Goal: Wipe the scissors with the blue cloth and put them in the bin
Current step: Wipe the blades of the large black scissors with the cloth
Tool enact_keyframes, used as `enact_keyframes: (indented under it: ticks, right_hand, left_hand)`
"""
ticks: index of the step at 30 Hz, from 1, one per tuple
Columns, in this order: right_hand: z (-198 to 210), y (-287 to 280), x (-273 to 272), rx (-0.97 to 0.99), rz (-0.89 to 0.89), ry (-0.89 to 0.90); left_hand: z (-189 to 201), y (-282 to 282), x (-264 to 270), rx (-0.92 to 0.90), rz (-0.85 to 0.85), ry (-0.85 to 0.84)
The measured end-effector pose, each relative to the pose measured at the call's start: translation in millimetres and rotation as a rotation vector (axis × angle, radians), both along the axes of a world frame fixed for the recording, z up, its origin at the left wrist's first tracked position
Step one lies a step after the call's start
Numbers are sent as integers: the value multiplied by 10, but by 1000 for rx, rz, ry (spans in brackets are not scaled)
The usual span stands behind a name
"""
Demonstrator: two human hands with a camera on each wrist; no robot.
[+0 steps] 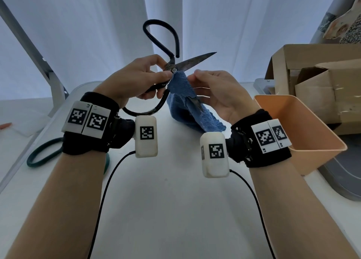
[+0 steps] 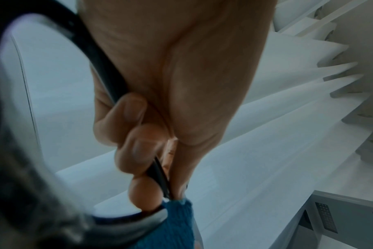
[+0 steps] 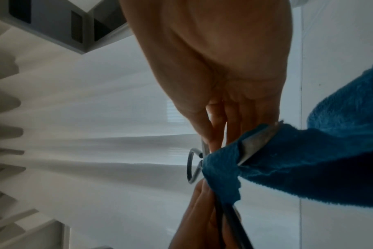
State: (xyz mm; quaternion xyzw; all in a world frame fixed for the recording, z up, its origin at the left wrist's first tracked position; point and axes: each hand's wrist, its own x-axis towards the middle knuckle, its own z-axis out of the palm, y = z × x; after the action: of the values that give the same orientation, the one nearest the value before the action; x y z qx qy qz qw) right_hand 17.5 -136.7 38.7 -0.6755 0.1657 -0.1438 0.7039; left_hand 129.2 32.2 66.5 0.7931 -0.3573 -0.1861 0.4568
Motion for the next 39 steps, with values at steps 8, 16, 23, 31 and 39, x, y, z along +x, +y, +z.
enact_keyframes:
  ticks: [8,16,23,31,39]
  right_hand:
    - [-53,30,11,79,-35,-50]
    - [-75,92,53,32,-72,-72]
    - [-67,43,48,125,-78,-57]
    - [-46,20,46,84,-97,-36]
    - [-52,56,34,81,-135,-9]
  left_hand:
    - [0,-27,-33,0,-49,-10]
    - [-25,-78,-70,20,-49,-26]
    - [-54,-130,-97,27,-50,-29]
    - [-45,-129,-105,17,-42,0]
    - [-50,-156,-128,4,-26,2]
